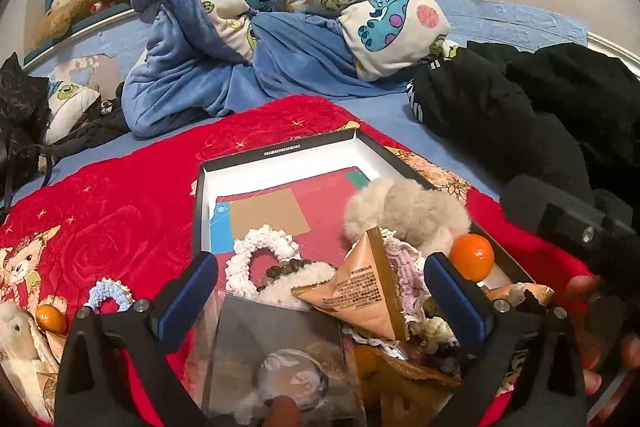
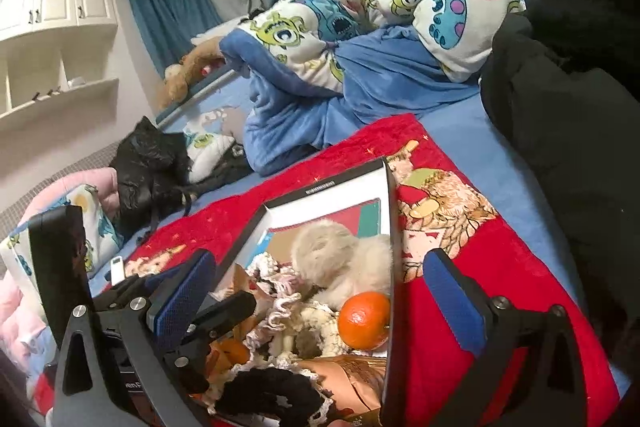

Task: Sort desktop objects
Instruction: 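Open both grippers to drop the packet and orange into the black box, then withdraw both grippers from the box back toward the blanket items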

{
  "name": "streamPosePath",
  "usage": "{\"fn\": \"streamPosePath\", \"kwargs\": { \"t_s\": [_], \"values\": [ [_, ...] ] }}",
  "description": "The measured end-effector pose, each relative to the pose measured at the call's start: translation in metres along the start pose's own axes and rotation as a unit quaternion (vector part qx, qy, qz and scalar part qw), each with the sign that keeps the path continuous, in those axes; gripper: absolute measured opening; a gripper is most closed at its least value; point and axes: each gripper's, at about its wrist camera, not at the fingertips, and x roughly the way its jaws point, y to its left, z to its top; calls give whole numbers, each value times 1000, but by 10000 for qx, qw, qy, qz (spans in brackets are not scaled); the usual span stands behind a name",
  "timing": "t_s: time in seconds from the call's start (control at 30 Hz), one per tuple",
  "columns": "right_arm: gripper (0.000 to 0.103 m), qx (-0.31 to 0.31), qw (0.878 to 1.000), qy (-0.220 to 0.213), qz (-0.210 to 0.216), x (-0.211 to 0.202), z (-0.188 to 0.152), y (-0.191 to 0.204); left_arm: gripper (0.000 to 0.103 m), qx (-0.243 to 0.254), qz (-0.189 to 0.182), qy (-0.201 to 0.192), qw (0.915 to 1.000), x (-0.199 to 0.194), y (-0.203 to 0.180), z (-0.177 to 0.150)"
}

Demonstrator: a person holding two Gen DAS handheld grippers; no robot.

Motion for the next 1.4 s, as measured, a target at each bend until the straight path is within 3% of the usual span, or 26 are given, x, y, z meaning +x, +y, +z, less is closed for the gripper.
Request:
{"fn": "streamPosePath", "kwargs": {
  "t_s": [0.13, 0.33, 0.53, 0.77, 1.1, 1.4],
  "values": [
    [103, -16, 9992, -383, 68, -11, -1, 2, 103, 248, 125, -87, 9996, -8, -7, -2],
    [103, 155, 9974, -695, 64, -20, -3, -5, 103, 156, -42, -161, 9997, -28, -13, -3],
    [103, 243, 9963, -817, -97, -27, -4, -8, 103, 40, -91, -60, 9999, -47, -8, -14],
    [103, -68, 9972, -733, -143, -40, -14, 17, 103, -375, -221, -22, 9991, -82, 18, -32],
    [103, -14, 9987, -503, 1, -67, -40, 61, 103, -569, 260, -82, 9980, -163, 73, -69],
    [103, -321, 9980, -173, 516, -74, -61, 138, 103, -720, 949, -203, 9927, -237, 146, -114]
  ]
}}
